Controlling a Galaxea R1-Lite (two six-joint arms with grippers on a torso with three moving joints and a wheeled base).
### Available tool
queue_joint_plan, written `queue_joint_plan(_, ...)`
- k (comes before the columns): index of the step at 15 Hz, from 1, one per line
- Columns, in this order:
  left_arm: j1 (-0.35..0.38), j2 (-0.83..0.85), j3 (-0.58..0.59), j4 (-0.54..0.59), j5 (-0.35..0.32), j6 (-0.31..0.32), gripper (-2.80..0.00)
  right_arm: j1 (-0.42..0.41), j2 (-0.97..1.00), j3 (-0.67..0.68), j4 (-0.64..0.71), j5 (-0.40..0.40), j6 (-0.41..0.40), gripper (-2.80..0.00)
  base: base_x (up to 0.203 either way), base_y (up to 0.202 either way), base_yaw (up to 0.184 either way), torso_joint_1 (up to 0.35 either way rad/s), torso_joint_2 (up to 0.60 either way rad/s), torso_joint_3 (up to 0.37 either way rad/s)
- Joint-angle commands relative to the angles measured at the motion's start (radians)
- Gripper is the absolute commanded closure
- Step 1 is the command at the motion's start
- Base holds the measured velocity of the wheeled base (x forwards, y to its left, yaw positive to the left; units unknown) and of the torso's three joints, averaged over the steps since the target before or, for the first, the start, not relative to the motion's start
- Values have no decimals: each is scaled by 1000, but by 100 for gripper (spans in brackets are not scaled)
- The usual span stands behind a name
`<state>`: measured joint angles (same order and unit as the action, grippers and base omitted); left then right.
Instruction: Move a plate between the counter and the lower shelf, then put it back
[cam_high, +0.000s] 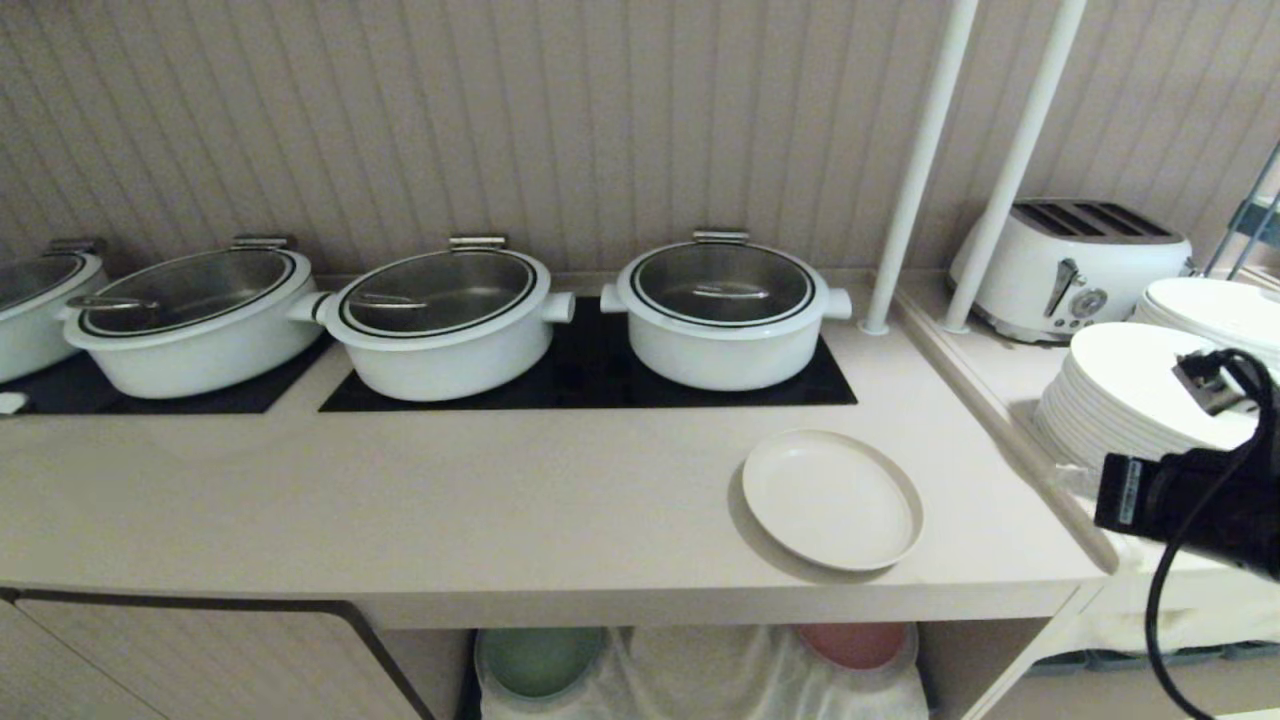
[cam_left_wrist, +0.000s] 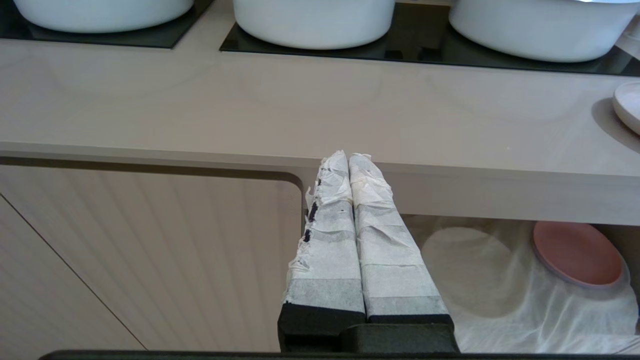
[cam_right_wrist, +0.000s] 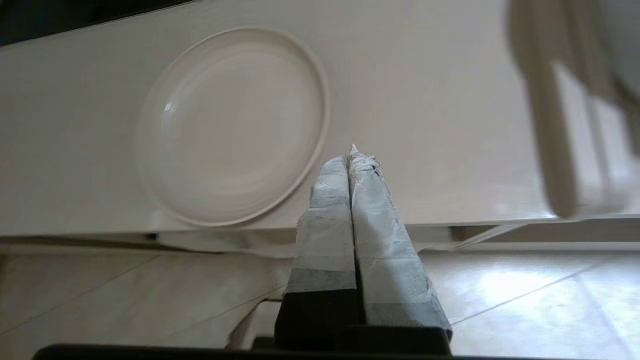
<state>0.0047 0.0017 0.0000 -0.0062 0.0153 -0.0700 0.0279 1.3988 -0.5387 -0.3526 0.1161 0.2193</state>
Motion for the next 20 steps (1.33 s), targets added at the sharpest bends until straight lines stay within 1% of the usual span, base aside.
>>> queue_joint_plan(1, 0, 0, 0, -1, 0, -1, 0, 3, -43, 10, 0, -6, -15, 0, 0, 0, 0, 0, 0, 0)
queue_joint_plan(4, 0, 0, 0, 0, 0, -1, 0, 10, -143, 110, -3, -7, -51, 0, 0, 0, 0, 0, 0, 0)
queue_joint_plan(9, 0, 0, 0, -1, 0, -1, 0, 27, -417, 412, -25, -13, -228, 0, 0, 0, 0, 0, 0, 0)
queue_joint_plan(12, 0, 0, 0, 0, 0, -1, 0, 30, -579, 511, -32, -14, -257, 0, 0, 0, 0, 0, 0, 0)
queue_joint_plan(14, 0, 0, 0, 0, 0, -1, 0, -10, -622, 537, -27, -11, -258, 0, 0, 0, 0, 0, 0, 0)
queue_joint_plan(16, 0, 0, 0, 0, 0, -1, 0, -44, -665, 539, 8, -10, -259, 0, 0, 0, 0, 0, 0, 0)
queue_joint_plan(20, 0, 0, 0, 0, 0, -1, 0, -51, -817, 539, 122, -13, -264, 0, 0, 0, 0, 0, 0, 0)
